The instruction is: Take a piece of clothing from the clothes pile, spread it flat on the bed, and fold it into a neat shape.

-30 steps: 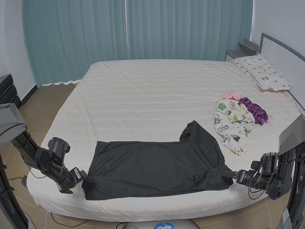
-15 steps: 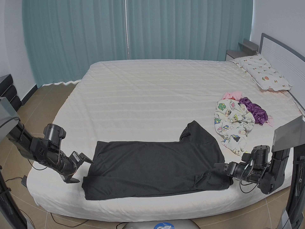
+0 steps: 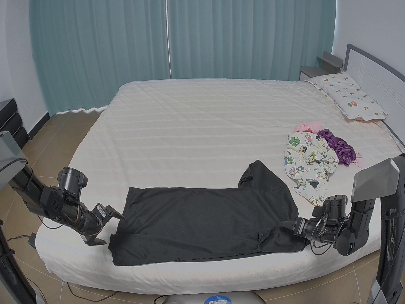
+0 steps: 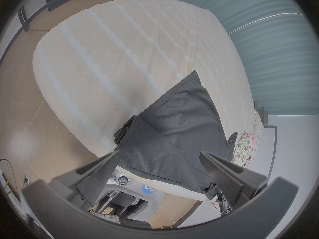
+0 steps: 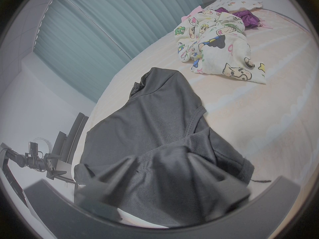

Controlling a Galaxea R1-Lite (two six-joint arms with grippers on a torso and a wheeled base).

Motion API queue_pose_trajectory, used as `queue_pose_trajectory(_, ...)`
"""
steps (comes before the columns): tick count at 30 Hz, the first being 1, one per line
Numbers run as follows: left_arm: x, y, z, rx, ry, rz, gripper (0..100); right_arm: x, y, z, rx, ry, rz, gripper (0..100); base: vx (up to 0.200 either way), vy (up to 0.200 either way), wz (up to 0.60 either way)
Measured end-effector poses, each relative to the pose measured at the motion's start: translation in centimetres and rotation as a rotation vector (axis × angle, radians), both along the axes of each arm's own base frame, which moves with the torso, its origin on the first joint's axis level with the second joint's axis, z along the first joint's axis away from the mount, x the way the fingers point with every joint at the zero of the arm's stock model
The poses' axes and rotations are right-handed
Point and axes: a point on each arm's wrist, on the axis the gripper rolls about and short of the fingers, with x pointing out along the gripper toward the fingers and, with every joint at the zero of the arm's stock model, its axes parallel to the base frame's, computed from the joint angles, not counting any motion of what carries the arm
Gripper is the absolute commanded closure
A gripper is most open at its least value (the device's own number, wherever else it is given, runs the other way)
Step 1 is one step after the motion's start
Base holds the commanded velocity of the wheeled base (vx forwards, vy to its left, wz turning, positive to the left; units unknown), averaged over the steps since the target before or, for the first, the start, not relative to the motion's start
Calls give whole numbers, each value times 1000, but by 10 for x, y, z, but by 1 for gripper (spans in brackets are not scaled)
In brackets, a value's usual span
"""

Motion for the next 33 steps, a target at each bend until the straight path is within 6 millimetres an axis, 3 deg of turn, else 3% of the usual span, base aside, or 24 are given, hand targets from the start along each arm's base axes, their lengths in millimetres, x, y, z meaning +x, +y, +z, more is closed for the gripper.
queue_pose_trajectory(16, 0, 0, -3, 7, 8, 2, 0, -10, -17, 10, 19, -74, -59, 100, 0, 0, 0)
queue_pose_trajectory(17, 0, 0, -3, 7, 8, 1, 0, -11, -17, 10, 20, -77, -57, 0, 0, 0, 0)
queue_pose_trajectory(33, -3, 1, -15, 126, 38, -2, 0, -16, -14, 5, 60, -54, -53, 0, 0, 0, 0)
